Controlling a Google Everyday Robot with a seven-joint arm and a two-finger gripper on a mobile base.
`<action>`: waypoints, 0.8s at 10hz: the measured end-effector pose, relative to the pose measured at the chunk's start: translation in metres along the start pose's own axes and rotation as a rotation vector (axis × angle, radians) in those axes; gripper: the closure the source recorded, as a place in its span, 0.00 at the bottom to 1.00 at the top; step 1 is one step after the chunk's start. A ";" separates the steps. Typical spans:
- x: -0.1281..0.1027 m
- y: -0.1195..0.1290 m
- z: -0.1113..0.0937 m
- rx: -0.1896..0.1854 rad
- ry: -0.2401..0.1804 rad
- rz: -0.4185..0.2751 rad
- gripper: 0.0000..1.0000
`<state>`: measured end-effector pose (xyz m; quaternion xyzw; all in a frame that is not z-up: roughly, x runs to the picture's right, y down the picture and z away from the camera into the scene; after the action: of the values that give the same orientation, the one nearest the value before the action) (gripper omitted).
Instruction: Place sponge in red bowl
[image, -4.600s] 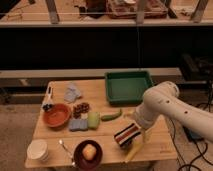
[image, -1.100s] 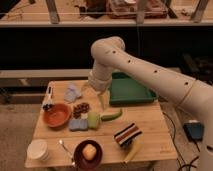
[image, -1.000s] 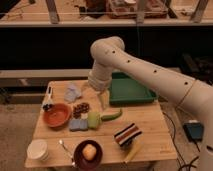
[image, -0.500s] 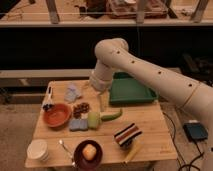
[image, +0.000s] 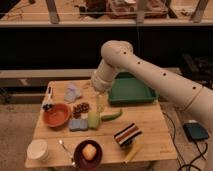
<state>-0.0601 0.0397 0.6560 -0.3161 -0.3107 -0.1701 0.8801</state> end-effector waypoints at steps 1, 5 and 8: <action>0.000 0.000 0.001 0.004 -0.001 0.008 0.20; -0.014 -0.013 0.016 0.124 0.011 0.257 0.20; -0.030 -0.017 0.045 0.159 0.037 0.294 0.20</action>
<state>-0.1110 0.0601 0.6714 -0.2845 -0.2574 -0.0204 0.9233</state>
